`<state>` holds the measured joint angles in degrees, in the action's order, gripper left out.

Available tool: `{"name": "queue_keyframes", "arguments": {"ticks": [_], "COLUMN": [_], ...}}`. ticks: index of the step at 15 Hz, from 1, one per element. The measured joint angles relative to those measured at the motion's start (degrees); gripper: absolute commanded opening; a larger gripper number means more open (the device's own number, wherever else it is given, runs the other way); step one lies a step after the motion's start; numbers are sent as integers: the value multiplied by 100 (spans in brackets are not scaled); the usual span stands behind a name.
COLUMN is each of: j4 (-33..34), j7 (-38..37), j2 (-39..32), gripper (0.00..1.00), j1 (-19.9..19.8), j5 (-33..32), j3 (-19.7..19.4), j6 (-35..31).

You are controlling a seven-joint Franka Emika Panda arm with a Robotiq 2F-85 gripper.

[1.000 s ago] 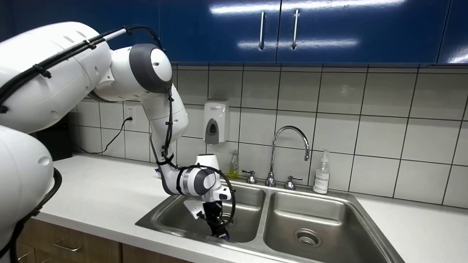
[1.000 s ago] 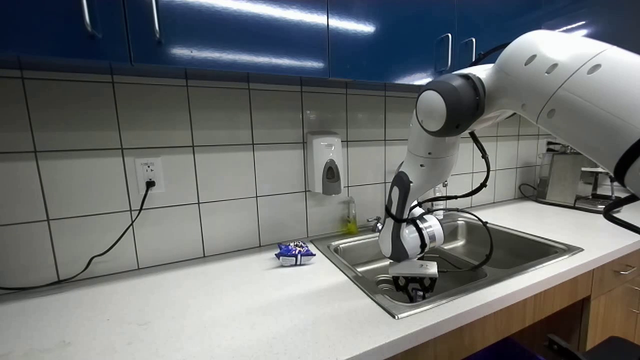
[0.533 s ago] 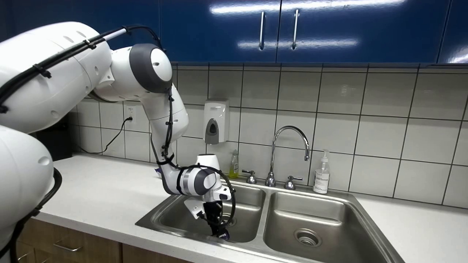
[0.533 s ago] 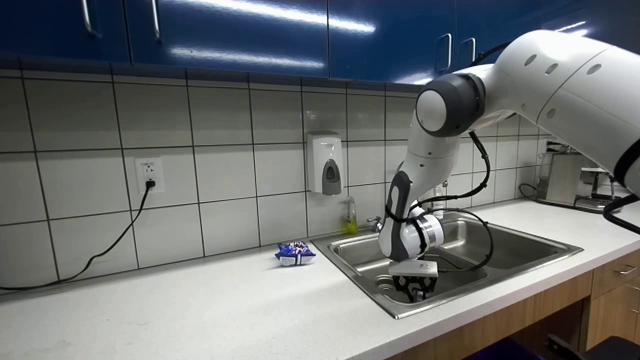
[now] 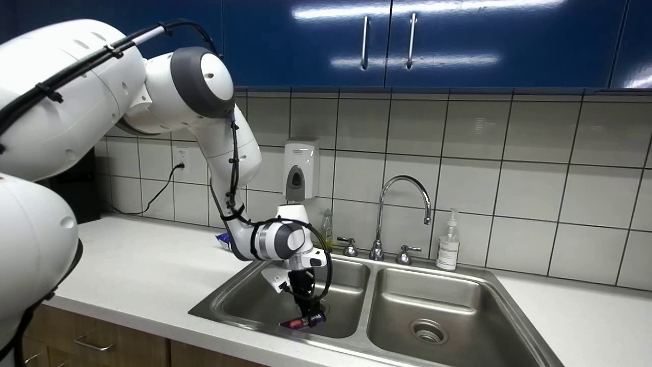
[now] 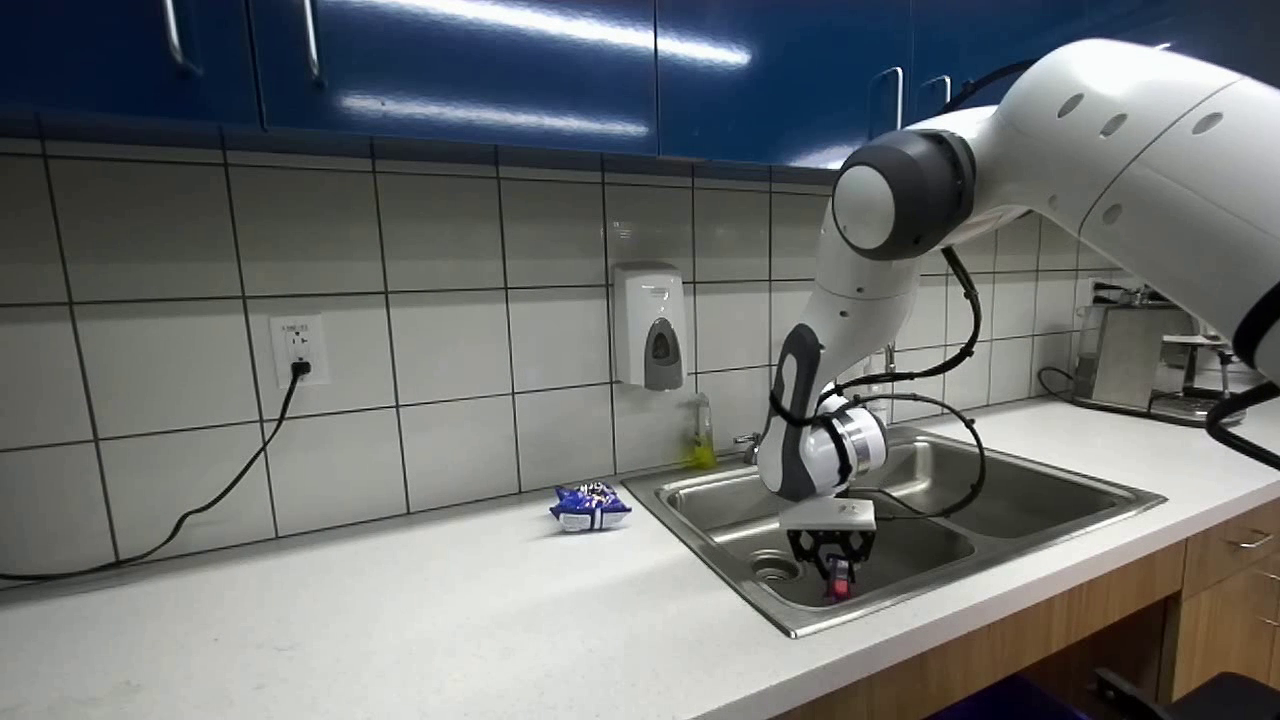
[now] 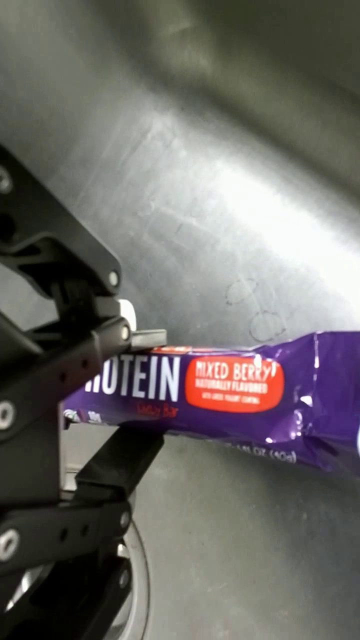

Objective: Pick up the object from the sink and put it on the counter

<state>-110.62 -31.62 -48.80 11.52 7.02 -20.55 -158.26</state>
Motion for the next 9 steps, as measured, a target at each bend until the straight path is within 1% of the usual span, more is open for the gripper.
{"name": "queue_keyframes", "arguments": {"ticks": [4,9], "j4": [-52,-228], "j7": [-97,-197], "j2": [269,688], "gripper": [20,20], "j1": [270,500], "j5": [-135,-531], "j3": [-261,-345], "j6": [273,487]}}
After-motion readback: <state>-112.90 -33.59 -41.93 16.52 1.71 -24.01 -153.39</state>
